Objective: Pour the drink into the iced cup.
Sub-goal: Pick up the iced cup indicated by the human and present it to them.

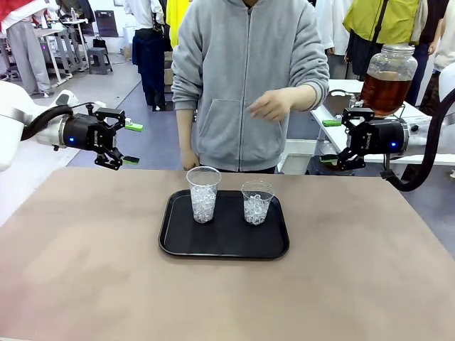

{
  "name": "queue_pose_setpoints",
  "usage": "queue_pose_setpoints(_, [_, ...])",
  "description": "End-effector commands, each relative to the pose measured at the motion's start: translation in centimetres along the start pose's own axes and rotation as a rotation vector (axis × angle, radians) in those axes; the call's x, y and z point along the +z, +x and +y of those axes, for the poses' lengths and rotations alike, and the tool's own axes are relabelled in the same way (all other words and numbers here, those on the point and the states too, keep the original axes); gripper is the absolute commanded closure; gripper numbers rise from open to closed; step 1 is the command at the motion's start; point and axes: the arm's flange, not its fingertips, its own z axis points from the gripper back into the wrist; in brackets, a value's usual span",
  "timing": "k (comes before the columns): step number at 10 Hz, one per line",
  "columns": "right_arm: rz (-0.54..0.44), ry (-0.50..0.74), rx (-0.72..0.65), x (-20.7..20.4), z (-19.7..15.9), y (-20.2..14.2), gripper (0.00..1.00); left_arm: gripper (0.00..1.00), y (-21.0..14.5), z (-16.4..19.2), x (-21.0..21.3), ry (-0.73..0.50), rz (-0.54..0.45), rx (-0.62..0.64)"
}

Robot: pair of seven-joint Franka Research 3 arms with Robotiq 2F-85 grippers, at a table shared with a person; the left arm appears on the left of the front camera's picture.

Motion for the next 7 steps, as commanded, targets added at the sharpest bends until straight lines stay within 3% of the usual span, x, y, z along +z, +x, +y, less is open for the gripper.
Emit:
queue_pose_setpoints(1, [-0.007,-0.002,0.000,0.07,0.10,0.04,0.00,0.00,0.00,0.00,-0.02,0.006,0.000,0.013])
queue_pose_setpoints(7, [-0.007,-0.002,0.000,0.07,0.10,0.04,0.00,0.00,0.00,0.00,-0.02,0.006,0.000,0.013])
